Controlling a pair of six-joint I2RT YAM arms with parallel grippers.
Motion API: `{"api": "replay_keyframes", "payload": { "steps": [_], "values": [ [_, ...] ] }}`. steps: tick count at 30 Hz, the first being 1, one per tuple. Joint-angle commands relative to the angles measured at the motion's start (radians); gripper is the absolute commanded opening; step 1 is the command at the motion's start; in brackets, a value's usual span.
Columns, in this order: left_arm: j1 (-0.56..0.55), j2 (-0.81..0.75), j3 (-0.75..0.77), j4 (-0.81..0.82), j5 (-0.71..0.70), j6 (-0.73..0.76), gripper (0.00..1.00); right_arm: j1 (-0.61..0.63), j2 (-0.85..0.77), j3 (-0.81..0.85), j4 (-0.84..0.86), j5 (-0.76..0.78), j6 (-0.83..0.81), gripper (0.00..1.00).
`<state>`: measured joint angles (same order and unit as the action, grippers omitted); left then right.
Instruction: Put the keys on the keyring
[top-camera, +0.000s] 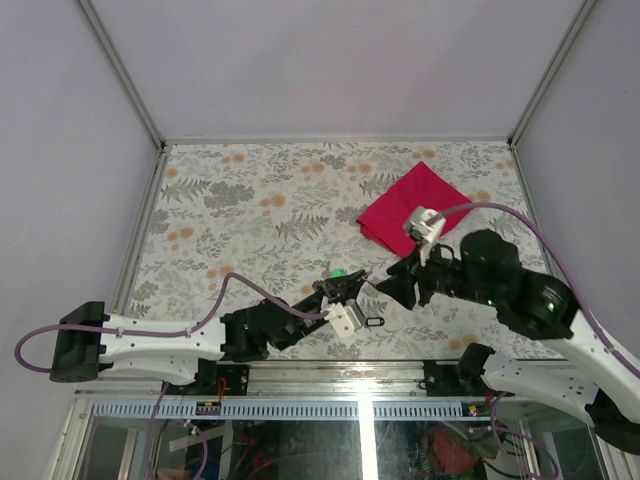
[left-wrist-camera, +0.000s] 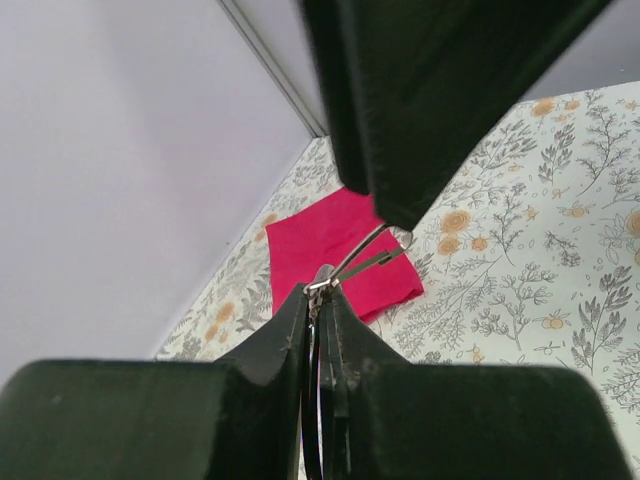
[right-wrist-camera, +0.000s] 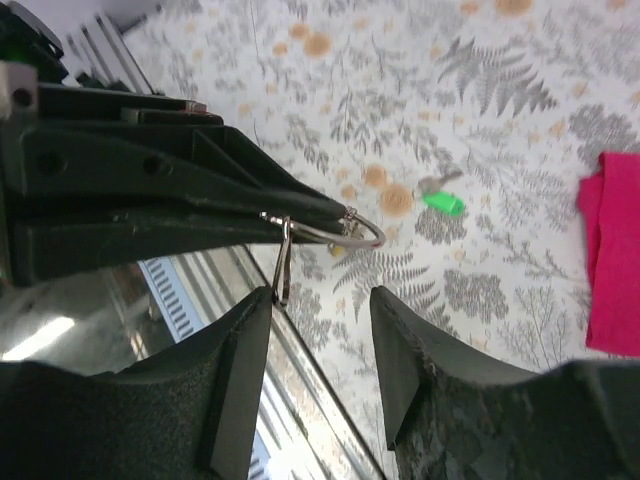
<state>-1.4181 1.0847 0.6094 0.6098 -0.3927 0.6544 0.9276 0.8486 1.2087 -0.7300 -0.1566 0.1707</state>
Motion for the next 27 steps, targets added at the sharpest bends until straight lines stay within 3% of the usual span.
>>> {"api": "replay_keyframes", "payload": {
  "steps": [1,5,12,27],
  "values": [
    [-0.001,-0.01,0.086,-0.058,-0.063,-0.106,0.0,-0.001,-0.166,-0.173,0.374,0.063,0.05,0.51],
    [-0.001,0.003,0.146,-0.159,-0.09,-0.19,0.0,0.0,-0.26,-0.285,0.502,0.049,0.036,0.52],
    [-0.001,0.011,0.187,-0.231,-0.101,-0.268,0.0,0.0,-0.313,-0.361,0.586,0.016,-0.002,0.52],
    [-0.001,0.007,0.202,-0.26,-0.118,-0.279,0.0,0.0,-0.248,-0.35,0.561,-0.058,0.001,0.5]
  ]
}}
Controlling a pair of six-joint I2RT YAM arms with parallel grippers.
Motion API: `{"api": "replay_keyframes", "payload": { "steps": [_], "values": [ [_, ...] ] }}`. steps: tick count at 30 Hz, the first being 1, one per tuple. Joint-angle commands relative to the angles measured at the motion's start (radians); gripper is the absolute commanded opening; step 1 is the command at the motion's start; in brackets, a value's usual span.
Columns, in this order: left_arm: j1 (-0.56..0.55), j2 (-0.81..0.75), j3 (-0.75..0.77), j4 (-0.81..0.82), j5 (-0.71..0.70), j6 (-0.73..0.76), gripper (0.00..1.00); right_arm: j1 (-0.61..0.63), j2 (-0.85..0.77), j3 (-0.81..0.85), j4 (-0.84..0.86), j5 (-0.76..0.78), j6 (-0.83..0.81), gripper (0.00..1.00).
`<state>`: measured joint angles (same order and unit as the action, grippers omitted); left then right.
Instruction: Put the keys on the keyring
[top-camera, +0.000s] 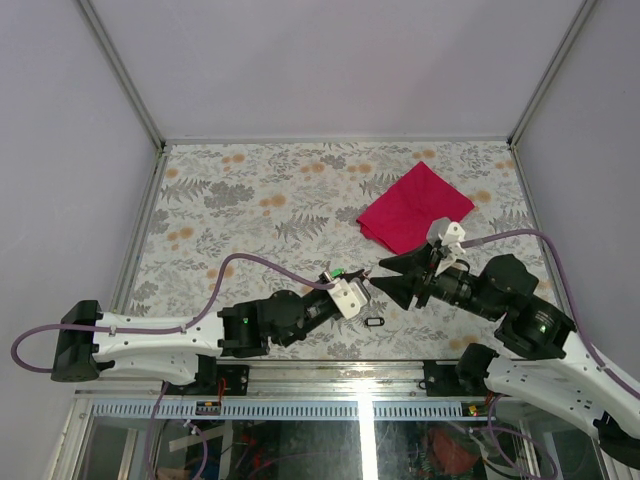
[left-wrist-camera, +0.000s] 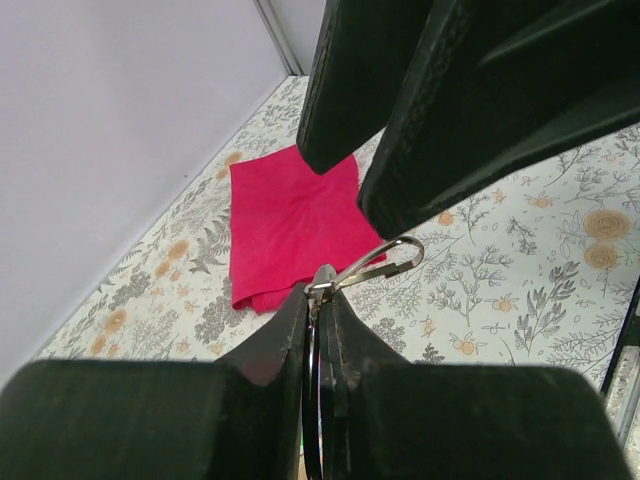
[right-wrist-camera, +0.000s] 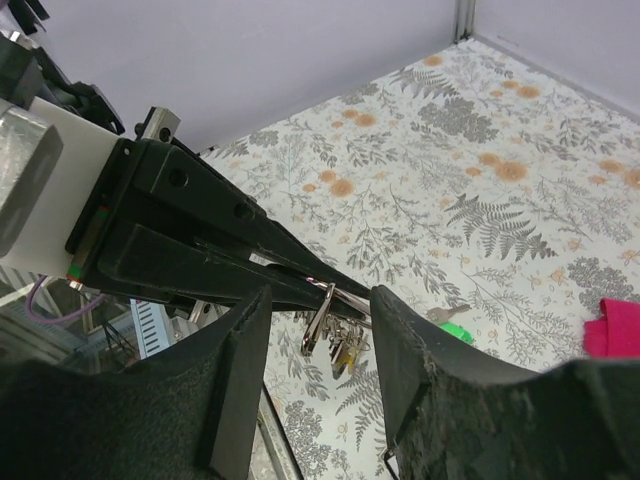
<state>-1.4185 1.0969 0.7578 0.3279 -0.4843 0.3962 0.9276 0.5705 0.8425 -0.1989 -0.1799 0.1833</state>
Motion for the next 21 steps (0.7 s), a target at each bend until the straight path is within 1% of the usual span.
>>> {"api": "replay_keyframes", "payload": {
  "steps": [1,8,11,13,14,19,20,21],
  "values": [
    [0.0,-0.005,0.053,0.022,-0.029,-0.02,0.0,-0.001,0.035,0.018,0.021,-0.035,-0.014,0.5],
    [-0.002,-0.005,0.059,0.014,-0.042,-0.02,0.0,0.0,0.057,0.019,-0.019,-0.02,-0.028,0.47],
    [0.0,-0.006,0.061,0.011,-0.048,-0.021,0.0,0.0,0.063,0.019,-0.032,-0.015,-0.033,0.44],
    [0.0,-0.007,0.062,0.009,-0.047,-0.022,0.0,-0.001,0.064,0.017,-0.032,-0.014,-0.035,0.41],
    [-0.001,-0.007,0.064,0.007,-0.048,-0.022,0.0,-0.001,0.065,0.017,-0.03,-0.012,-0.035,0.37],
    [0.0,-0.008,0.064,0.004,-0.051,-0.016,0.0,0.0,0.06,0.024,-0.011,-0.005,-0.035,0.07],
    [0.0,-0.009,0.064,0.005,-0.048,-0.015,0.0,-0.001,0.058,0.026,-0.007,-0.006,-0.035,0.02],
    [0.001,-0.012,0.061,0.006,-0.045,-0.011,0.01,0.0,0.058,0.031,-0.006,-0.008,-0.035,0.0]
  ]
}}
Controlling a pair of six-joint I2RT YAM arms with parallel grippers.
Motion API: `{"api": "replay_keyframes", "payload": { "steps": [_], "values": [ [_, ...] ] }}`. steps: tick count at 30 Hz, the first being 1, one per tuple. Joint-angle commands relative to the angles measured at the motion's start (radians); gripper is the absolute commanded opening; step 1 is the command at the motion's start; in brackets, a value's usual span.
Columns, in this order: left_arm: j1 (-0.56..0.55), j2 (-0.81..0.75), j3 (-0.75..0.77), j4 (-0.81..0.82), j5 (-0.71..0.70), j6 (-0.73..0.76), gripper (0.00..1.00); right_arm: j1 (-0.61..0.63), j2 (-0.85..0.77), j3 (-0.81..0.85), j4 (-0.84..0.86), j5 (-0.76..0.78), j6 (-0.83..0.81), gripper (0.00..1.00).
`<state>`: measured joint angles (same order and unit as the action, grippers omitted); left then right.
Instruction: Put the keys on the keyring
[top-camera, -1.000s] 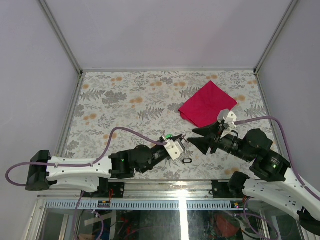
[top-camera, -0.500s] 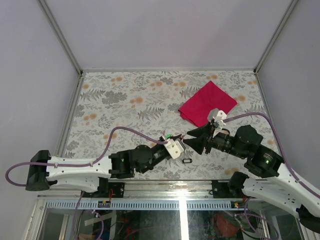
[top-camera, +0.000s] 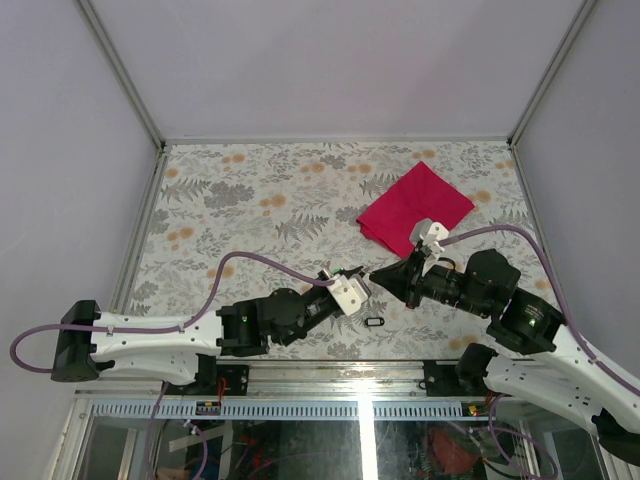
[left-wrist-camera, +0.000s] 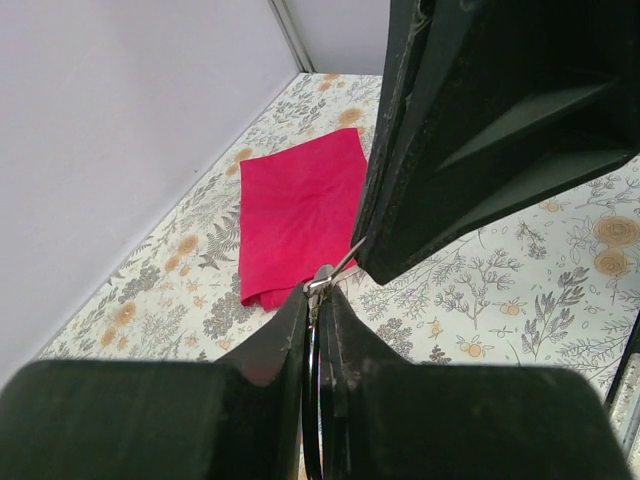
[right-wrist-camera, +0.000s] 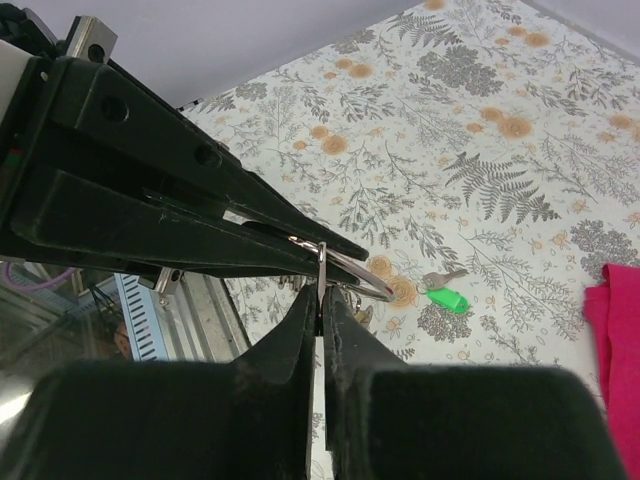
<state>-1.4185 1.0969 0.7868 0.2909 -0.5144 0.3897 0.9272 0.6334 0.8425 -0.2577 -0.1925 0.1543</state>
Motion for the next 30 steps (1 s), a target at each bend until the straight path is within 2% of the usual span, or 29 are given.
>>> {"api": "replay_keyframes", "payload": {
  "steps": [1,8,11,14,20,30],
  "values": [
    [0.0,-0.014,0.028,0.046,-0.012,-0.001,0.03,0.0,-0.003,0.04,0.051,0.005,-0.004,0.0],
    [0.0,-0.053,-0.06,0.152,0.021,0.075,0.33,0.0,0.071,0.191,-0.113,0.018,0.019,0.0],
    [0.0,-0.09,-0.112,0.224,0.028,0.131,0.42,0.0,0.121,0.273,-0.199,0.017,0.057,0.0],
    [0.0,-0.126,-0.148,0.28,0.042,0.199,0.43,0.0,0.182,0.361,-0.296,0.011,0.089,0.0],
    [0.0,-0.184,-0.16,0.276,0.081,0.271,0.42,0.0,0.315,0.512,-0.459,0.003,0.127,0.0],
    [0.0,-0.239,-0.173,0.123,0.168,0.402,0.43,-0.03,0.431,0.615,-0.537,-0.152,0.15,0.0]
  ]
}}
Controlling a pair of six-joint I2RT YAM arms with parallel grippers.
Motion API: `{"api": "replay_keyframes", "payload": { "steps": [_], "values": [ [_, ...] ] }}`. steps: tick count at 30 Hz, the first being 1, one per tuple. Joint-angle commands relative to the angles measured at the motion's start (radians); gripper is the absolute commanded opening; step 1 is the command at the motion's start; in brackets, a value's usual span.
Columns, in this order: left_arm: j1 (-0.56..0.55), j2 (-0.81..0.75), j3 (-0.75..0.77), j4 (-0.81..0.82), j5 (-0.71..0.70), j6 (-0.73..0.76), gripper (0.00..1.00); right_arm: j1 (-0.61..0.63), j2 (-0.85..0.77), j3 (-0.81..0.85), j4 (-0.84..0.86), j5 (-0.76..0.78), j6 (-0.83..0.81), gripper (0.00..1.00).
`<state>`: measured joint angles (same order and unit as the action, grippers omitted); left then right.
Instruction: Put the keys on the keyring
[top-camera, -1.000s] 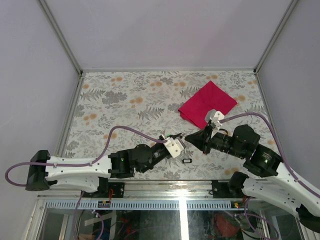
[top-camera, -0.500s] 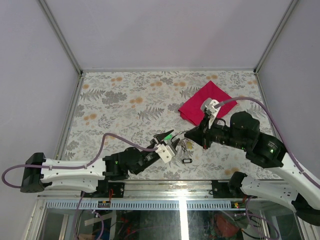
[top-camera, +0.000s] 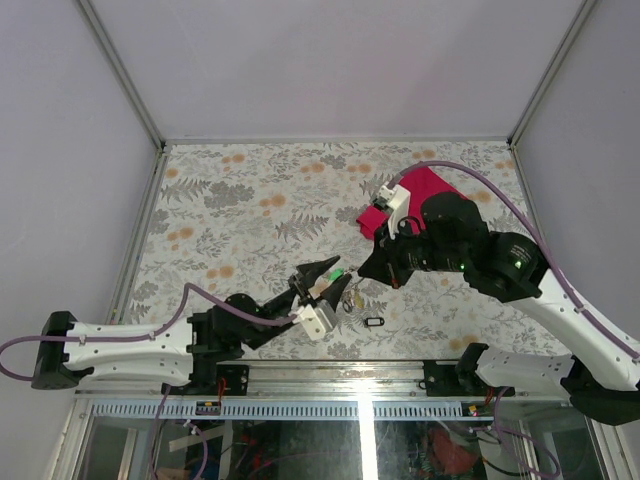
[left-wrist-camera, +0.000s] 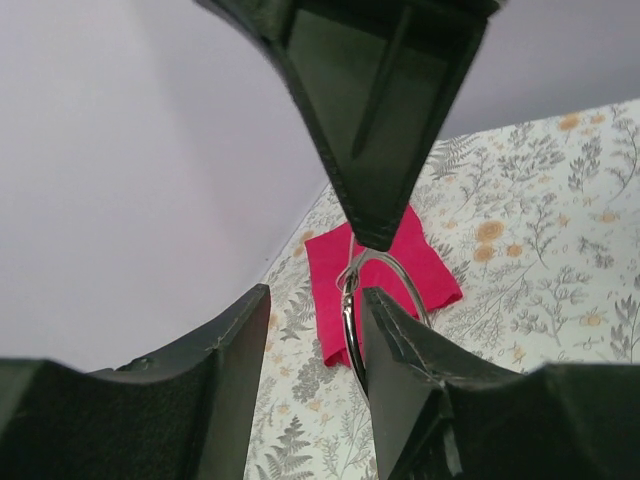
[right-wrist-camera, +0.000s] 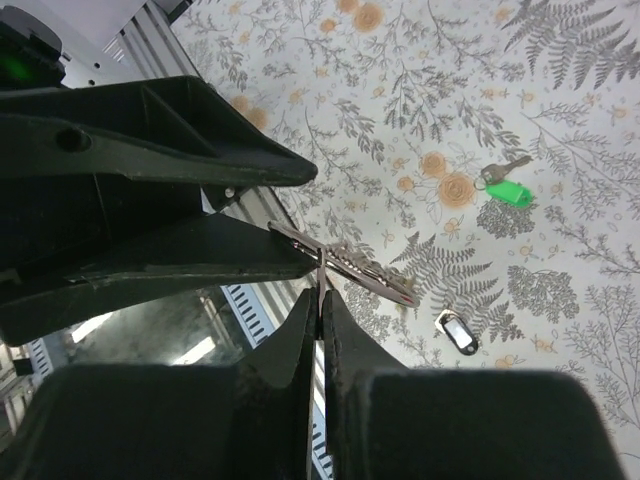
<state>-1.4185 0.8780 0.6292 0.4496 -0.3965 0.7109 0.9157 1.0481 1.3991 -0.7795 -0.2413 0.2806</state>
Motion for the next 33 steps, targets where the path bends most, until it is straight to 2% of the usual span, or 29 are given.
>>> {"api": "replay_keyframes", "payload": {
  "steps": [1,5,14,29,33],
  "values": [
    [-0.001,-0.025,-0.017,-0.041,0.057,0.083,0.43,-0.023,0.021,0.059,-0.014,-0.121,0.025,0.0],
    [-0.001,-0.031,-0.019,-0.041,0.065,0.102,0.41,-0.028,0.033,0.063,-0.015,-0.163,0.032,0.0],
    [-0.003,-0.002,0.011,-0.058,0.09,0.14,0.3,-0.029,0.043,0.059,-0.019,-0.191,0.045,0.0],
    [-0.004,0.005,0.043,-0.065,0.122,0.105,0.15,-0.031,0.039,0.043,-0.021,-0.189,0.043,0.0],
    [-0.003,0.002,0.049,-0.073,0.126,0.093,0.14,-0.031,0.041,0.036,-0.017,-0.19,0.044,0.0]
  ]
}}
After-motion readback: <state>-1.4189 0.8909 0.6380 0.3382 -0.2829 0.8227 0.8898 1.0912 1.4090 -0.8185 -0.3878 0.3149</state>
